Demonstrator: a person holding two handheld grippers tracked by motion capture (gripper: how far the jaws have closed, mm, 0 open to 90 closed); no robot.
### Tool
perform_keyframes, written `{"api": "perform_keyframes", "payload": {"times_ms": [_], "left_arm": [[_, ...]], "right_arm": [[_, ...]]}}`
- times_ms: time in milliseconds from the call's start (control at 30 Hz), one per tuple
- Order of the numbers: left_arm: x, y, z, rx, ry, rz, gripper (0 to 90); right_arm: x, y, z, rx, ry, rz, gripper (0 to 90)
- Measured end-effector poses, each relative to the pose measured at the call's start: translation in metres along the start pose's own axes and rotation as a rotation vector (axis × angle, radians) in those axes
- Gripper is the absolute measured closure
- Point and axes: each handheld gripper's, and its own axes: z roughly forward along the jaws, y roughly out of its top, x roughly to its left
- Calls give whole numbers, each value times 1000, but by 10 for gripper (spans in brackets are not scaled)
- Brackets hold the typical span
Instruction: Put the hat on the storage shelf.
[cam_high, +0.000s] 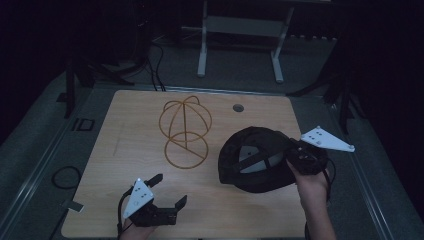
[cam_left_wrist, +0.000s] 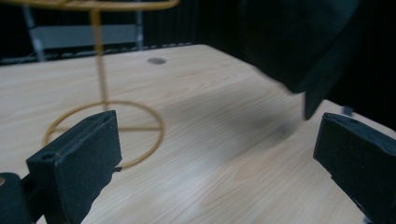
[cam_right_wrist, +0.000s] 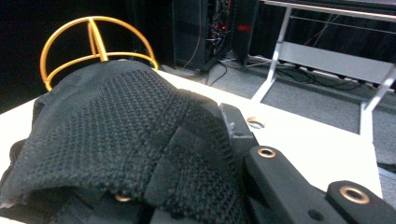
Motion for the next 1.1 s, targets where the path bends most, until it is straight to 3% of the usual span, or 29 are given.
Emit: {"api": "perform_keyframes", "payload": {"times_ms": [167,400,500,600,700,900,1100], "left_arm": [[-13,10,17,8,-48,32,11],[-23,18,39,13,-100,33,11],[-24,18,46,15,-92,49,11],[-20,20,51,-1,-102,16,63],[-19,21,53,1,-114,25,73],[-19,23,55,7,-135,34,163],[-19,25,52,-11,-124,37,398]], "right_arm": [[9,-1,5,2,22,-19,889],[20,1,10,-1,62,-32,889],[25,2,11,-6,80,-38,888],[29,4,9,-13,102,-39,888],[31,5,8,-20,117,-41,888],[36,6,1,-36,161,-62,889],[43,3,-2,-23,172,-86,889]]}}
